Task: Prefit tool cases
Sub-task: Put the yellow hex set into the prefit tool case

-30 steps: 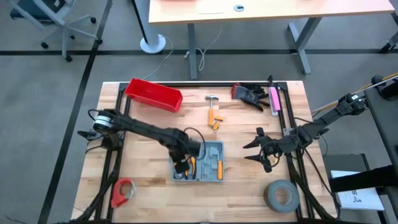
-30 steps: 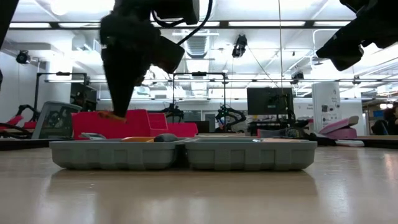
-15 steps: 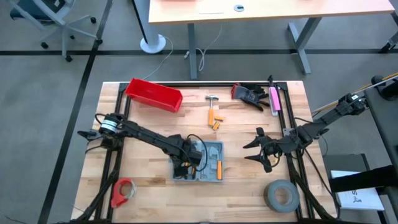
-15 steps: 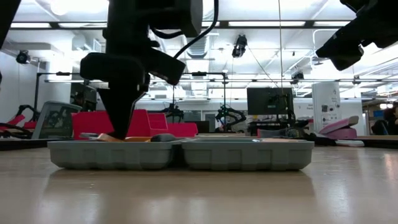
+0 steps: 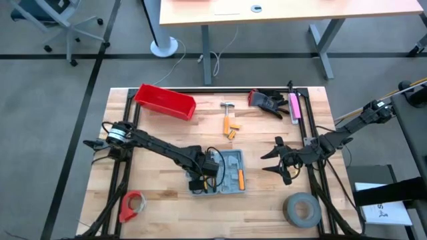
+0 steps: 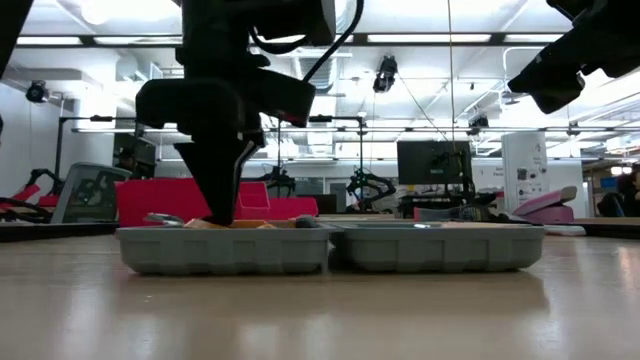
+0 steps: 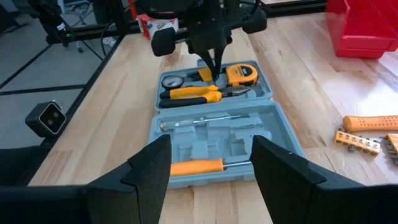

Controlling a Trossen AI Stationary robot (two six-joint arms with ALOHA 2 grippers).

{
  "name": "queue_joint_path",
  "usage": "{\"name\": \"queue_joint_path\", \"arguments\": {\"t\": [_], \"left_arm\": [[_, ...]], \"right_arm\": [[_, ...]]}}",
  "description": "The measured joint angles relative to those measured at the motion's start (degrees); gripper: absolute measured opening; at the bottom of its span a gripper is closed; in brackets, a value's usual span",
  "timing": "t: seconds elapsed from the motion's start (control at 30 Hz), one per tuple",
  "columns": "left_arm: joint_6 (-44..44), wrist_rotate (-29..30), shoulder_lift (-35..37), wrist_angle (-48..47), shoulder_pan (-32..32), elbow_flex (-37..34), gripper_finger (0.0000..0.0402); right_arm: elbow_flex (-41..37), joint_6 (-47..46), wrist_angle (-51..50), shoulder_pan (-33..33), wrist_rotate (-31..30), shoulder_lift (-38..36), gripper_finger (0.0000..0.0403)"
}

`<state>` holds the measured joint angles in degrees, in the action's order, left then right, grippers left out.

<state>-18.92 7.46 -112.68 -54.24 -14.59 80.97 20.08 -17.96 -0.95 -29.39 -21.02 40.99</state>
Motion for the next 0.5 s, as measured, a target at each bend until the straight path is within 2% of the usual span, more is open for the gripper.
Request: {"name": "queue_joint_path", "arguments": {"t": [0.5], "left_arm": [[0.0,-2.5,0.0,2.3,-0.1,0.0,0.0007]], "right_arm": [[0.0,0.0,0.0,0.0,0.0,0.0,0.0199]]}}
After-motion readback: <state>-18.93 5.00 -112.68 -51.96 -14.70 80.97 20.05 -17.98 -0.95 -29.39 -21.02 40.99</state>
